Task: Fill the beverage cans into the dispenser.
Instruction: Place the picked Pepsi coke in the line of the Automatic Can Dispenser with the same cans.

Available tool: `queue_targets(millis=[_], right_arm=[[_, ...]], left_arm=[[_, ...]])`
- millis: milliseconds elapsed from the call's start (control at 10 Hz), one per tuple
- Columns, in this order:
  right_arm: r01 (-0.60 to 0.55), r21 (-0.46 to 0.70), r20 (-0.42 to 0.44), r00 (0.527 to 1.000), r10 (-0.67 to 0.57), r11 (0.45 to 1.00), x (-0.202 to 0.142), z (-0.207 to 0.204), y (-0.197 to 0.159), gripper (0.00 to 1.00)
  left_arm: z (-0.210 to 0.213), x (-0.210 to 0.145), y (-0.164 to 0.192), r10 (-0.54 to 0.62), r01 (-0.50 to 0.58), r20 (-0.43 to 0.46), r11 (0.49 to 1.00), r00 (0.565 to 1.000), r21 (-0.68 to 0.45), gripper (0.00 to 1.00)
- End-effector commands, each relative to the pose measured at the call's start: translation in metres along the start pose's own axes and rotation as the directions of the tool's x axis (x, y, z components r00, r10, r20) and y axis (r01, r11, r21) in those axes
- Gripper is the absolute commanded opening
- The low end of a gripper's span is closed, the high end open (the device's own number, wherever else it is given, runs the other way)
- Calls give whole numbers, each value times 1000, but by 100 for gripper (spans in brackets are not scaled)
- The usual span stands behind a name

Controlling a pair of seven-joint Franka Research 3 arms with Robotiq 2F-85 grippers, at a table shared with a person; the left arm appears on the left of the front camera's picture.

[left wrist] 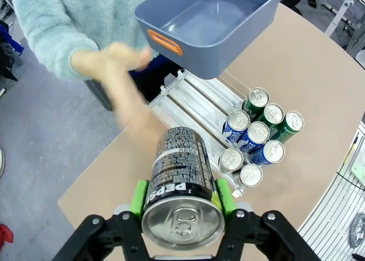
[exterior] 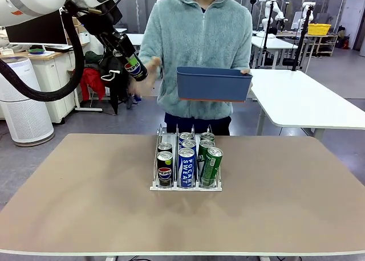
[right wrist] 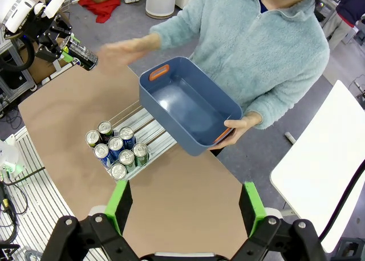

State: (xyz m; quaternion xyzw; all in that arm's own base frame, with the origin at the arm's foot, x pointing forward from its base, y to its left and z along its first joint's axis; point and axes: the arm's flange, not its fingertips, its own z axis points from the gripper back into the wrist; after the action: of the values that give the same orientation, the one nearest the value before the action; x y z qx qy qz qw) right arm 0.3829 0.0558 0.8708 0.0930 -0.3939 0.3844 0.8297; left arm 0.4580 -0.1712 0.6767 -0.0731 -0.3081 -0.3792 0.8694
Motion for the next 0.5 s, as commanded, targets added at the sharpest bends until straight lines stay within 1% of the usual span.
queue_targets(millis=[0, 400], right_arm=[[-12, 6, -3, 1000, 12, 1000, 0, 0, 1, 100], [-12, 6, -3, 1000, 12, 1000, 0, 0, 1, 100]], left_arm=[[4, 0, 0, -8, 8, 5, 1000, 1000, 3, 0], [4, 0, 0, -8, 8, 5, 1000, 1000, 3, 0]])
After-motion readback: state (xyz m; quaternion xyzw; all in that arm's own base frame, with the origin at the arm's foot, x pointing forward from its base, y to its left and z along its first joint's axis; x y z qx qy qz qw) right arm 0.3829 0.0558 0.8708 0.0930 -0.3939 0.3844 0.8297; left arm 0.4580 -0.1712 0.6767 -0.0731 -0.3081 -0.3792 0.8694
